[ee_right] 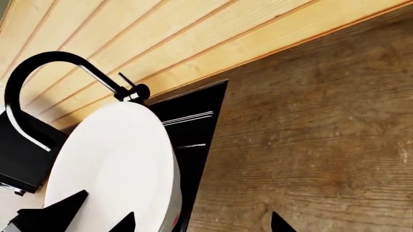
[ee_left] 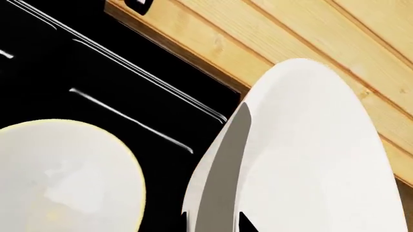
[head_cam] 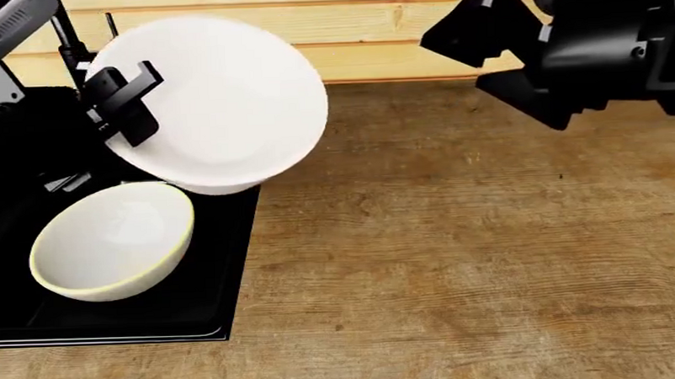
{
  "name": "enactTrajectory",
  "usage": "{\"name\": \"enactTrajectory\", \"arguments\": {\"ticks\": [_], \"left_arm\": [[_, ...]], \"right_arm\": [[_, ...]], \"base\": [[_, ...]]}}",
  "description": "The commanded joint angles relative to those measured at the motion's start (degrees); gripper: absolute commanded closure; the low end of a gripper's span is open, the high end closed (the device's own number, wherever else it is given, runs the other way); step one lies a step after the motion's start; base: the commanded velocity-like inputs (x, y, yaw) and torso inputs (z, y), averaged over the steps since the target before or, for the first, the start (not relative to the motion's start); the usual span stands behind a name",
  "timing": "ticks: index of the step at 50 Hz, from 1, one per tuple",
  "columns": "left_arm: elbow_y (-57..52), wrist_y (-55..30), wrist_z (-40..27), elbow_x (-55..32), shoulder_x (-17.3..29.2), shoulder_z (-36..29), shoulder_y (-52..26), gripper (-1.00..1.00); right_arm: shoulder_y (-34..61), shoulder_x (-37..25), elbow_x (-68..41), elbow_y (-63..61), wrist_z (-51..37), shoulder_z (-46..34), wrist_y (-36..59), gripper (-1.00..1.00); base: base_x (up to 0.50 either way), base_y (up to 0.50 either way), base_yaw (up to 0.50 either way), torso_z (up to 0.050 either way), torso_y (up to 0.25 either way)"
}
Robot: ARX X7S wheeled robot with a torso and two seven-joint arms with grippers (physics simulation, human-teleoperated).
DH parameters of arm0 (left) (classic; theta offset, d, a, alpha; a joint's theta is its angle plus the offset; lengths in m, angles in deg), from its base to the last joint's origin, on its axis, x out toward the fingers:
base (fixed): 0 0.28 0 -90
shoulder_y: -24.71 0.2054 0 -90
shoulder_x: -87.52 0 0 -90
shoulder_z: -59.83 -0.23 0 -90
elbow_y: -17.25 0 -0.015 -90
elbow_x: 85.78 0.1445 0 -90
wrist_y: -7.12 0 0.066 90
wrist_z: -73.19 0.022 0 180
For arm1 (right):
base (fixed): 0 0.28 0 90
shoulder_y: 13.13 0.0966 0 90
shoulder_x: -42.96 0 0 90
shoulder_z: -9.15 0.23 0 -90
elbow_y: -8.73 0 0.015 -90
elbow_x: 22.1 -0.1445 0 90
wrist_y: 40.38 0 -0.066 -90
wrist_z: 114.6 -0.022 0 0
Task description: Stack the bowls in the sink.
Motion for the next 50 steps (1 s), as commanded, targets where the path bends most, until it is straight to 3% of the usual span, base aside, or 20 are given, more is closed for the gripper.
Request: {"name": "enactTrajectory", "arguments": {"ticks": [1, 27, 50], "left_arm": [[-3.81, 5.63, -5.35, -1.08, 3.94, 2.35, 3.37, 1.00], [-9.09, 18.66, -5.16, 1.86, 9.43, 7.52, 17.60, 1.00], [-2.07, 22.45, -1.27, 9.27, 7.28, 5.76, 20.85, 1.00]], "right_arm": [[-0.13, -0.33, 0.65, 0.58, 0.89, 0.50, -0.48, -1.00], [0.28, 0.32, 1.55, 1.84, 1.40, 0.01, -0.22, -1.00], [0.56, -0.64, 1.26, 1.45, 0.72, 0.13, -0.46, -1.00]], "base": [[0.00, 0.00, 0.00, 0.000, 0.000], [0.00, 0.00, 0.00, 0.000, 0.000], [0.00, 0.00, 0.00, 0.000, 0.000]]}}
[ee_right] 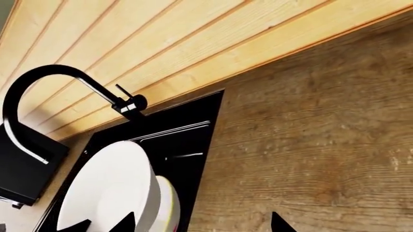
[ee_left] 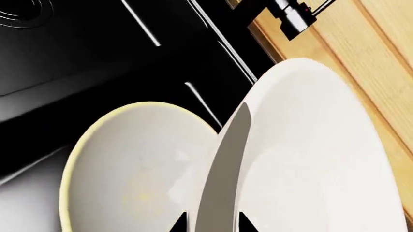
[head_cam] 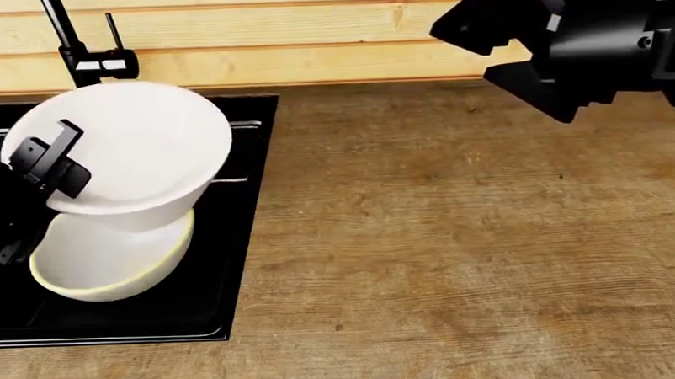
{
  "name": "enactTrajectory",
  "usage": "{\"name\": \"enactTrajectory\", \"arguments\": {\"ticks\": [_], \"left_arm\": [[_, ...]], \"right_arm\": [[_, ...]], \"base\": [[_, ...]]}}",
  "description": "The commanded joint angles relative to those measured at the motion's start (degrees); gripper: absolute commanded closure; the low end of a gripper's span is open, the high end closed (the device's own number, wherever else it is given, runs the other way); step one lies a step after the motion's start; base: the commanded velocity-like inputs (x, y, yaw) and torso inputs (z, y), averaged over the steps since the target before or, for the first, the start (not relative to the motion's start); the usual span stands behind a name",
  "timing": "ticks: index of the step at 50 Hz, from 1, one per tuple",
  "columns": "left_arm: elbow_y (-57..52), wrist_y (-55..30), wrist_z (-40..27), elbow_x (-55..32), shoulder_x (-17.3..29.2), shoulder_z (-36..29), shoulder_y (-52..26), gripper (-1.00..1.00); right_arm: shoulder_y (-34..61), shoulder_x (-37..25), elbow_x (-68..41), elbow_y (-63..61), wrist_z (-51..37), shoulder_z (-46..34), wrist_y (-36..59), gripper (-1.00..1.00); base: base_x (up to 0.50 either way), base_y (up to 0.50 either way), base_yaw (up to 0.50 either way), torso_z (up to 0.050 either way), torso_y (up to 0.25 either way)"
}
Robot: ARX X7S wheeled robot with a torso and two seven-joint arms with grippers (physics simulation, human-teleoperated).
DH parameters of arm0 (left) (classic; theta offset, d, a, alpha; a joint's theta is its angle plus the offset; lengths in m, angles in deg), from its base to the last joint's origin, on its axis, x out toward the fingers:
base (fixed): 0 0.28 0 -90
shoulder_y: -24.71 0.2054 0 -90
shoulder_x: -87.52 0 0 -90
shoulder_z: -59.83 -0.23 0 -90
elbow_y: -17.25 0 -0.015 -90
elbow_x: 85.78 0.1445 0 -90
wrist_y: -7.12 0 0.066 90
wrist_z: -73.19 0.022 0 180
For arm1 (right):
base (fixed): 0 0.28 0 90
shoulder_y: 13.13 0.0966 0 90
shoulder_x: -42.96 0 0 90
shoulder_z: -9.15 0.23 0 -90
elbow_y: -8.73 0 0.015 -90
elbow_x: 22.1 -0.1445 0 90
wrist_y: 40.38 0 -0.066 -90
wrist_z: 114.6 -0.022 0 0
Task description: Stack the bowls in the sink.
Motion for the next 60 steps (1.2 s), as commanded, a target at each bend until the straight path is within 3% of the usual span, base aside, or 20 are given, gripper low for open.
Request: {"name": "enactTrajectory", "arguments": {"ticks": [1, 42, 43, 60], "left_arm": [[2.52, 2.05, 1.30, 2.89, -0.39, -0.52, 1.38, 1.00], [6.27, 3.39, 0.60, 7.89, 0.11, -3.30, 5.02, 1.00], [6.25, 3.32, 0.54, 7.89, 0.11, -3.31, 4.89, -1.00], [4.98, 2.12, -0.15, 7.13, 0.53, -2.88, 2.25, -1.00]], "right_arm": [[-0.04, -0.60, -0.25, -0.28, -0.24, 0.13, -0.12, -1.00], [-0.71, -1.36, -0.19, -0.99, -0.44, 0.09, -0.73, -1.00], [-0.68, -1.38, -0.24, -0.97, -0.42, 0.10, -0.70, -1.00], [-0.11, -0.92, -0.21, -0.71, -0.37, 0.05, -0.68, -1.00]], "base": [[0.00, 0.00, 0.00, 0.000, 0.000], [0.00, 0.00, 0.00, 0.000, 0.000], [0.00, 0.00, 0.00, 0.000, 0.000], [0.00, 0.00, 0.00, 0.001, 0.000]]}}
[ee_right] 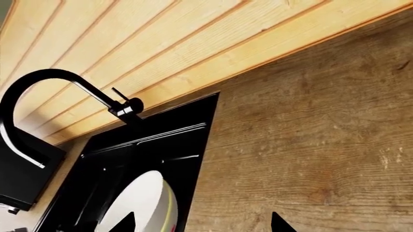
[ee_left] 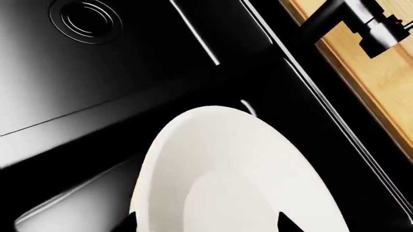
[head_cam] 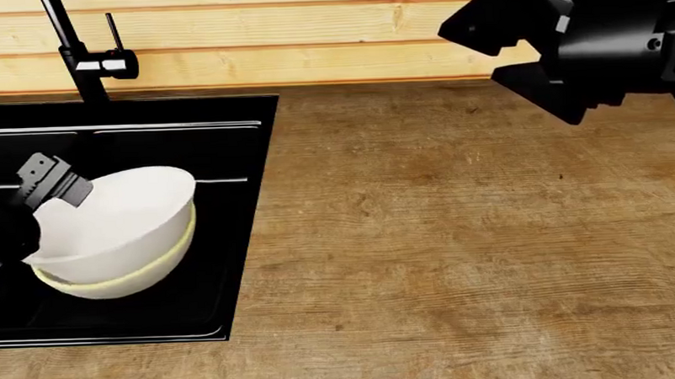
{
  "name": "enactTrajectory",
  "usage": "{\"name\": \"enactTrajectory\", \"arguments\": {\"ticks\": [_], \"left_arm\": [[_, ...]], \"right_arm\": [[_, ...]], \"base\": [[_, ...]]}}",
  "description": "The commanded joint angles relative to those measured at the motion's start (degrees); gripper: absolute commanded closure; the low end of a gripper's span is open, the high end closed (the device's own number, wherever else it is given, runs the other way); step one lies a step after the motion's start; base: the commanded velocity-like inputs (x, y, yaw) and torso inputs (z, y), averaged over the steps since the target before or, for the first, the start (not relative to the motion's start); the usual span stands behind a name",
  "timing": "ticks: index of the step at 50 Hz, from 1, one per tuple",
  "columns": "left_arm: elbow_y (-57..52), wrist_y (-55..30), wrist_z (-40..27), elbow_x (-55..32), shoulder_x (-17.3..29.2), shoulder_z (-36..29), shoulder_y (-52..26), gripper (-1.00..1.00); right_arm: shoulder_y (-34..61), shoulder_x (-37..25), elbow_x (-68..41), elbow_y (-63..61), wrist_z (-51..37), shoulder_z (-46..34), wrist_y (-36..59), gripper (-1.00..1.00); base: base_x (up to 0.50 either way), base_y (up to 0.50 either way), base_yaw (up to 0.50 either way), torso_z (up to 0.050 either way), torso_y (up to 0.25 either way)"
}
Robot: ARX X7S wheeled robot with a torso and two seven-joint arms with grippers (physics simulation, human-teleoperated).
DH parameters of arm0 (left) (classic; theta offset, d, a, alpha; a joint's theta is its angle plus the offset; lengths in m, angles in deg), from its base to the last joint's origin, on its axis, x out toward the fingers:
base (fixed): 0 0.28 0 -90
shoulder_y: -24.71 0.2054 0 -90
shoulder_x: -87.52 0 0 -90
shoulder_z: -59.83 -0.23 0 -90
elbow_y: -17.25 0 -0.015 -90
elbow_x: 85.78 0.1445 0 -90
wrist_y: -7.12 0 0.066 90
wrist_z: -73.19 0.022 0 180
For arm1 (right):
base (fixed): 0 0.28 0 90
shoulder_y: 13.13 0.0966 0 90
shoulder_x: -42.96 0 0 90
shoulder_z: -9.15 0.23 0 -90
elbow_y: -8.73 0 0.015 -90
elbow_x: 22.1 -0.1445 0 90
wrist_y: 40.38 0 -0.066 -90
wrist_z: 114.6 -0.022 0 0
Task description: Stack the bowls in the sink.
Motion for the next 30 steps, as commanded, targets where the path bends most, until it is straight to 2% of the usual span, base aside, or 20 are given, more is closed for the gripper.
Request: {"name": "enactTrajectory", "arguments": {"ticks": [1, 21, 30], "left_arm": [[-1.22, -0.50, -0.68, -0.38, 0.55, 0.45, -1.63, -1.00], [-11.39, -1.90, -5.12, -5.02, 4.84, 3.81, -5.66, -1.00], [-12.98, -8.23, -1.52, -6.83, 5.91, 2.67, -9.31, -1.00]], "right_arm": [[0.20, 0.21, 0.00, -0.09, -0.06, 0.00, -0.17, -1.00], [-0.67, 0.53, -0.12, -0.58, 0.64, 0.10, -0.64, -1.00], [-1.51, 0.53, -0.01, -0.89, 1.33, 0.30, -1.07, -1.00]], "base": [[0.00, 0.00, 0.00, 0.000, 0.000], [0.00, 0.00, 0.00, 0.000, 0.000], [0.00, 0.00, 0.00, 0.000, 0.000]]}}
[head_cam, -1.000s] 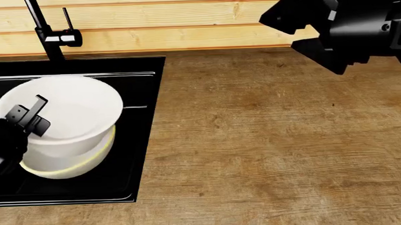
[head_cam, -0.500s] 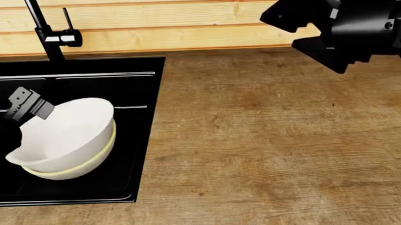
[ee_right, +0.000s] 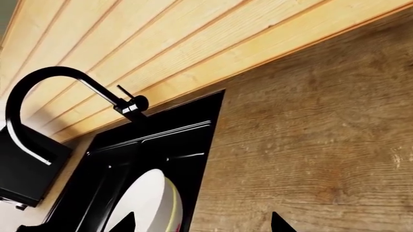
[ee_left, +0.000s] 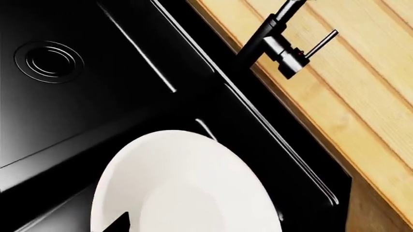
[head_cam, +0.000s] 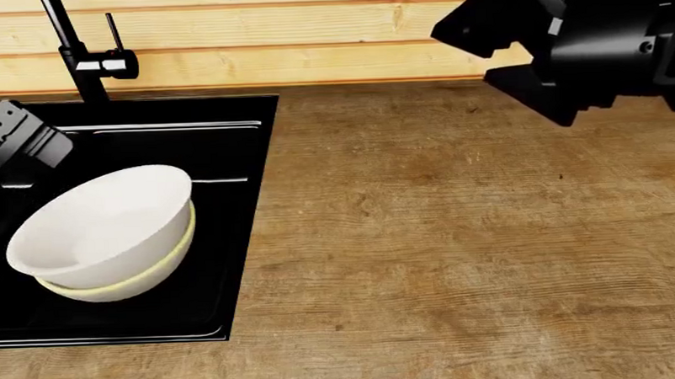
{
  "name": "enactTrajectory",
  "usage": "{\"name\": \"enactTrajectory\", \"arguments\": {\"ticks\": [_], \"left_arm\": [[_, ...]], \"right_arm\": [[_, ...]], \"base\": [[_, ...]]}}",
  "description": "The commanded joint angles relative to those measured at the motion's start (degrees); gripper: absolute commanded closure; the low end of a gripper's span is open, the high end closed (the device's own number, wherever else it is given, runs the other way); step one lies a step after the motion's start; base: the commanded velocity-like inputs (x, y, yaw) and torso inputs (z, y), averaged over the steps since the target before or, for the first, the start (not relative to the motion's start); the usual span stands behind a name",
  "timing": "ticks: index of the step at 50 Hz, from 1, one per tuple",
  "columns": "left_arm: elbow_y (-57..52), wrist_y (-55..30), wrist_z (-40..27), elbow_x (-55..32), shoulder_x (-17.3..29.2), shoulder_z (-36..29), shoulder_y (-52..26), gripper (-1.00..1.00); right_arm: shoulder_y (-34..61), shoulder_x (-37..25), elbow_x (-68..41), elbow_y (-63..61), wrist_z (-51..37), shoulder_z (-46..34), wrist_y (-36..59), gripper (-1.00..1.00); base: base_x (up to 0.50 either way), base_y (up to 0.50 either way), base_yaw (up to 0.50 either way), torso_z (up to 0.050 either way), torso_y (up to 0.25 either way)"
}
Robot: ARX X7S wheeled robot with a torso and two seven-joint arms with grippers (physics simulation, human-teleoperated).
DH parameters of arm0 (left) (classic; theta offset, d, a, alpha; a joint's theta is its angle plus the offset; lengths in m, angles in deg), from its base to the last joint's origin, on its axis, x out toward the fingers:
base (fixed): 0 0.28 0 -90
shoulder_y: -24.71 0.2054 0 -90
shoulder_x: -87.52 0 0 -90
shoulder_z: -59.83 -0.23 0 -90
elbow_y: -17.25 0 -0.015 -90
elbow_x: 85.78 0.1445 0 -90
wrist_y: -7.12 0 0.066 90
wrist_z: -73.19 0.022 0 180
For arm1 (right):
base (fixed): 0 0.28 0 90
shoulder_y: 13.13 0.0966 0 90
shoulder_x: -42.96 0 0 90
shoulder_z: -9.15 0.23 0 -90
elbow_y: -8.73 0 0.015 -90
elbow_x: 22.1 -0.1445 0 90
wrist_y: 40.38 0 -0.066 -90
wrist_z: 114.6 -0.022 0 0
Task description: Stack the bowls in the sink.
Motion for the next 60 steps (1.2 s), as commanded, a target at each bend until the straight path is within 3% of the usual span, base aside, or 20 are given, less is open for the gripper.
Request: {"name": "enactTrajectory", "arguments": {"ticks": [1, 8, 23, 38, 60], "left_arm": [[-3.08, -5.89, 2.60, -2.38, 1.68, -0.48, -3.74, -1.00], [-5.02, -9.77, 5.51, -4.46, 3.41, -0.83, -4.17, -1.00], [-12.18, -7.15, 6.94, -8.02, 10.29, 3.42, 0.37, -1.00], [-17.68, -8.92, 9.15, -10.98, 12.49, 6.61, -2.76, -1.00], [-28.92, 5.09, 17.38, -11.77, 26.12, 18.90, 14.02, -1.00]], "right_arm": [[-0.96, 0.06, 0.09, -0.43, 0.71, 0.18, -0.50, -1.00], [-1.20, 0.19, 0.19, -0.70, 0.74, 0.15, -0.73, -1.00], [-2.06, 0.37, 1.22, -0.98, 1.85, 0.23, -1.01, -1.00], [-5.43, -1.14, 2.21, -4.74, 3.03, 1.66, -3.75, -1.00], [-22.79, -8.61, -1.19, -26.59, 4.89, 10.72, -20.76, -1.00]], "base": [[0.00, 0.00, 0.00, 0.000, 0.000], [0.00, 0.00, 0.00, 0.000, 0.000], [0.00, 0.00, 0.00, 0.000, 0.000], [0.00, 0.00, 0.00, 0.000, 0.000], [0.00, 0.00, 0.00, 0.000, 0.000]]}}
